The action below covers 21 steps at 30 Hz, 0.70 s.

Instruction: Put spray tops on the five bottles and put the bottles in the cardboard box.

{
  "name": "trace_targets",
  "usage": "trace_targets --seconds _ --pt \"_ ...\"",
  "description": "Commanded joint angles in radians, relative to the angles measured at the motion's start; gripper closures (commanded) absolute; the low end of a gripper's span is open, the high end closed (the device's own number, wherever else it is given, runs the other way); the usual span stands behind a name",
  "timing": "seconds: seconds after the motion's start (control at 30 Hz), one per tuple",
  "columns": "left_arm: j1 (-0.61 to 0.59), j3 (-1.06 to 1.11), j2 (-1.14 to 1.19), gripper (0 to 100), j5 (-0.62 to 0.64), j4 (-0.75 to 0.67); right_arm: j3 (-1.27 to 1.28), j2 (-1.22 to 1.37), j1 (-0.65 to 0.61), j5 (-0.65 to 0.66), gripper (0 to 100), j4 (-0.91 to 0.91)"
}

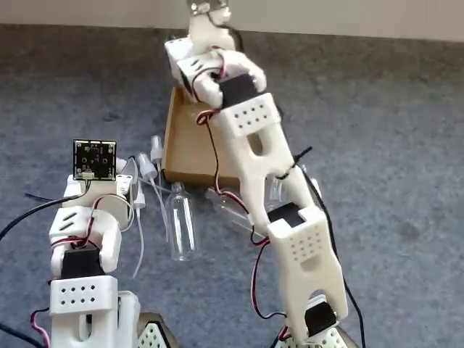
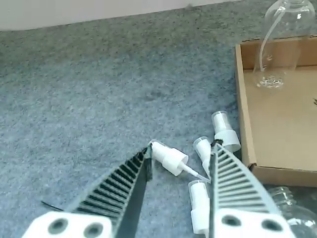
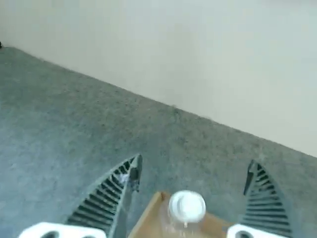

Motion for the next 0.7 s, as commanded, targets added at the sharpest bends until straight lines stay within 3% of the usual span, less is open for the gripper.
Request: trace_targets --seconds 0.0,0.2,0.37,0.57,0.67 --pt "-0.013 -0.004 -0.007 83 0.002 -0.02 -0.372 -0.021 -0.012 0.0 73.1 0.415" --pt "-0.004 -0.004 -0.007 83 0.002 -0.02 -0.605 -0.019 -0.007 0.0 73.1 0.789" --pt "0.01 -0.002 -0.005 83 0.002 -0.02 -0.625 -0.027 0.125 0.017 80.7 0.792" --pt "0.007 -0.002 -0.005 83 0.002 -0.021 -0.624 -0.027 0.352 0.239 82.7 0.792" --pt "0.007 -0.002 -0.005 83 0.002 -0.021 -0.622 -0.021 0.473 0.276 82.7 0.792"
